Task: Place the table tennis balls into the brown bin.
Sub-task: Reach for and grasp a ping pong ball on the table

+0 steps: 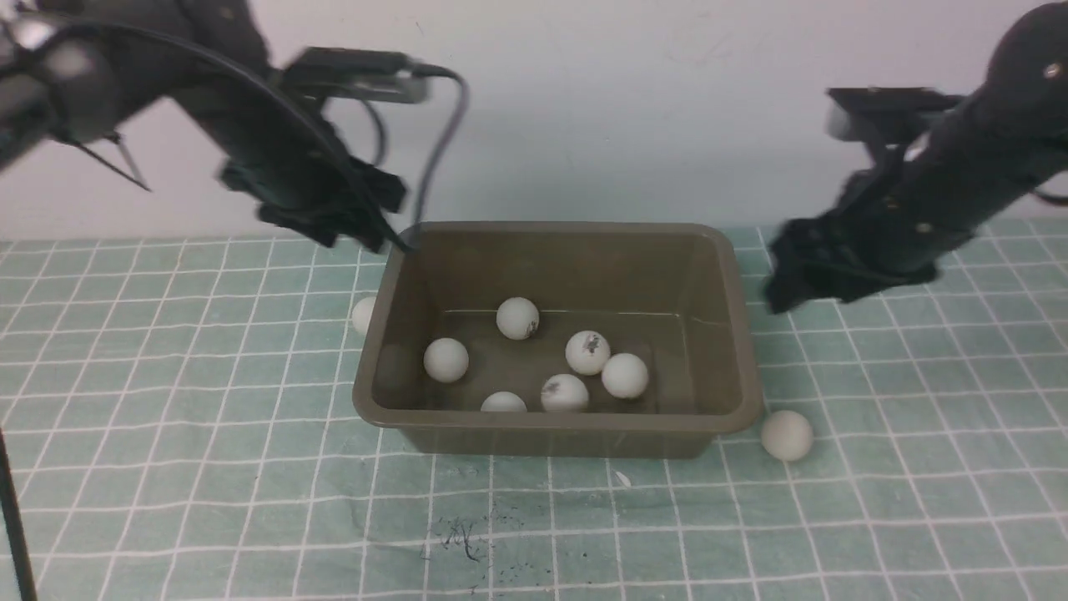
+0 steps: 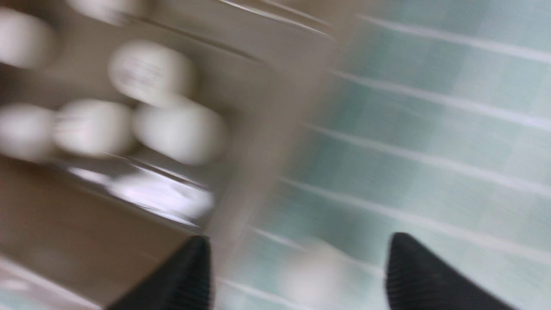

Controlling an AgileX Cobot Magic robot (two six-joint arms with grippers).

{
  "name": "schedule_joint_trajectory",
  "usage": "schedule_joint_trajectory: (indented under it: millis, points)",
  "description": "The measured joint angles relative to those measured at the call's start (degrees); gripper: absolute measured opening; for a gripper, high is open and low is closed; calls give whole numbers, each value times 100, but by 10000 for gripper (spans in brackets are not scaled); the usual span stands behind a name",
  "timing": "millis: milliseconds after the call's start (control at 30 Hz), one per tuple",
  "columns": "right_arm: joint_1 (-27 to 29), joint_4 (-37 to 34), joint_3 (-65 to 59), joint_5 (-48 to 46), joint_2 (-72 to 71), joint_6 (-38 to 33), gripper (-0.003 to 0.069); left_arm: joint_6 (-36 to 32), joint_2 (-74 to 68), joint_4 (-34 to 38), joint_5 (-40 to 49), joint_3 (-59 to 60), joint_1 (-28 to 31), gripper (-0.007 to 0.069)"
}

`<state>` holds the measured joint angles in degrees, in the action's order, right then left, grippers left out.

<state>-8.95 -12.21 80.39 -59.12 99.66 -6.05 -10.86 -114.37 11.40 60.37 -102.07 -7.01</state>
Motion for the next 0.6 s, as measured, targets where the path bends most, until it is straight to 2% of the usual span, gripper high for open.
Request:
schedule_joint_trajectory:
  millis: [67,100,133,167,200,233,267,367,433,533,567,600]
  points:
    - [226,434,-84,-162,-36,302,328,4,-20,-105,301,92,277,58]
    - [335,506,-197,-170,-44,400,251,-24,-33,-96,347,203,328,35]
    - [349,506,-197,-160,-44,413,240,-42,-36,-84,348,230,344,31]
    - [431,474,-457,-68,-44,445,166,-186,-56,69,333,497,366,6]
    - [431,474,-457,-68,-44,445,156,-207,-56,69,325,533,366,6]
    - [446,352,-739,100,-44,456,83,-382,-86,328,210,783,343,-2]
    - [434,165,-945,307,-38,399,40,-539,-107,567,87,968,294,-5]
    - [380,-253,-1270,678,-31,38,2,-823,-115,1028,-121,1221,170,-5]
    - [359,-549,-1349,780,1,-269,8,-1019,-115,1217,-292,1310,37,-5]
    - [345,-868,-1361,899,91,-601,47,-1088,-115,1313,-436,1307,-96,-5]
    - [341,-958,-1374,936,170,-721,104,-1059,-115,1314,-447,1269,-118,-5]
    - [341,-963,-1380,936,180,-734,111,-1033,-115,1302,-447,1252,-118,-5]
